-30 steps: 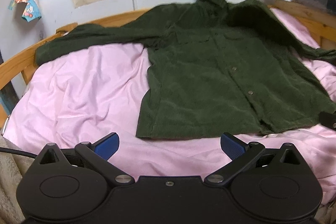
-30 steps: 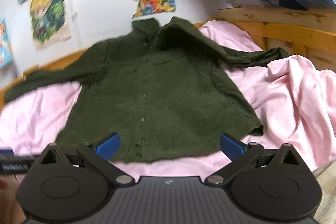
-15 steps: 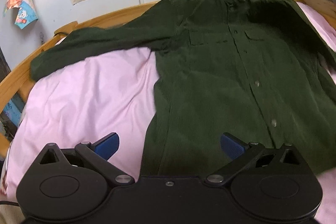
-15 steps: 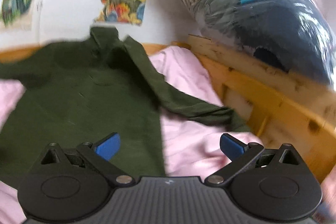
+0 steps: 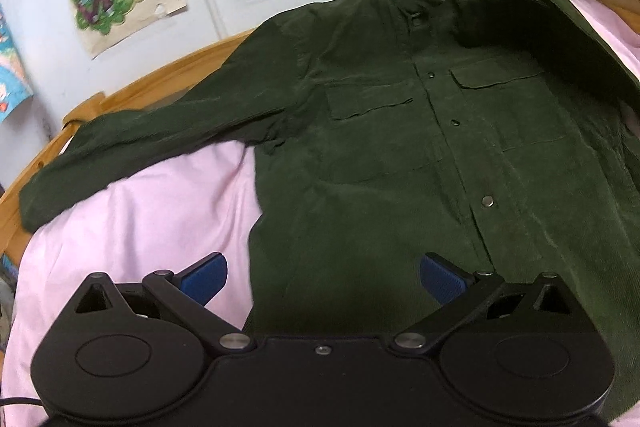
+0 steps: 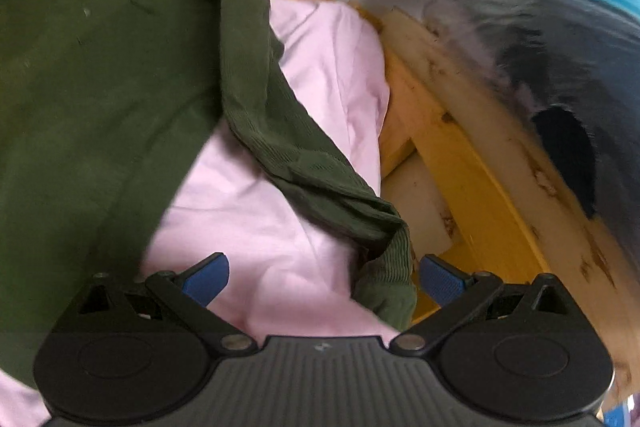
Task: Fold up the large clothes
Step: 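Move the right gripper to the green shirt's sleeve cuff and grasp it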
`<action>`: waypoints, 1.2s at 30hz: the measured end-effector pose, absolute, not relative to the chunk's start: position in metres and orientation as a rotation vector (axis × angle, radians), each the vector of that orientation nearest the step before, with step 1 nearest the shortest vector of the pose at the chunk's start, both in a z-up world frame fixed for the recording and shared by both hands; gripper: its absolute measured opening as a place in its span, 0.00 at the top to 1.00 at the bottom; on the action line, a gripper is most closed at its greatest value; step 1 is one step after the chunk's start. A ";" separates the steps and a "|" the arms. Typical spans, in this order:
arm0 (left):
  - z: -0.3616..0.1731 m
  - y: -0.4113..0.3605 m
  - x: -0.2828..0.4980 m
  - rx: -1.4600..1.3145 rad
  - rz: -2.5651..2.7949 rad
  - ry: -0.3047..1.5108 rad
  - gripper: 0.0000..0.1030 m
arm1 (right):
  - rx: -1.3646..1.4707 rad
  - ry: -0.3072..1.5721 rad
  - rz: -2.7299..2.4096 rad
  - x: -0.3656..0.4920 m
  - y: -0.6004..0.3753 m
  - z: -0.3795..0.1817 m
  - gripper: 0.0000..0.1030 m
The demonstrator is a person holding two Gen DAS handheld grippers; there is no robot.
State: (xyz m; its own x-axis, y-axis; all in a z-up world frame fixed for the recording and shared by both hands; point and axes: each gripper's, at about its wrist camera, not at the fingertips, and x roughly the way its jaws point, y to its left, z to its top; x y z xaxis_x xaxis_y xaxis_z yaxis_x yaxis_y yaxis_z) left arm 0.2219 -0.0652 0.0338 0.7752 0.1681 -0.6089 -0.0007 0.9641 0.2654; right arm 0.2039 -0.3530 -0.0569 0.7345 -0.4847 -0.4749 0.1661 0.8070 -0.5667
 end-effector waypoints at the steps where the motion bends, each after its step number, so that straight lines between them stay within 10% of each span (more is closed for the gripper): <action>1: 0.033 -0.068 0.224 0.263 0.087 0.676 0.01 | -0.541 0.661 -0.383 0.208 -0.355 -0.060 0.00; 23: -0.039 -0.059 0.242 0.196 -0.038 0.787 0.01 | -0.939 0.673 -0.409 0.259 -0.368 -0.088 0.12; 27: -0.038 -0.060 0.238 0.205 -0.060 0.768 0.01 | -0.859 0.839 -0.404 0.281 -0.387 -0.083 0.84; 36: -0.011 -0.046 0.230 0.120 -0.081 0.727 0.01 | -0.405 0.814 -0.205 0.243 -0.347 0.058 0.92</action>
State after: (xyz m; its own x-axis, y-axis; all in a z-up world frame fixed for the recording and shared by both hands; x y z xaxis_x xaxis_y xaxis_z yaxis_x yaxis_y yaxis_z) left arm 0.2298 -0.0460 -0.0111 0.7446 -0.0322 -0.6667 0.1152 0.9900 0.0809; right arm 0.2430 -0.3473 0.0582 0.6724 -0.3295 -0.6628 0.0228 0.9043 -0.4264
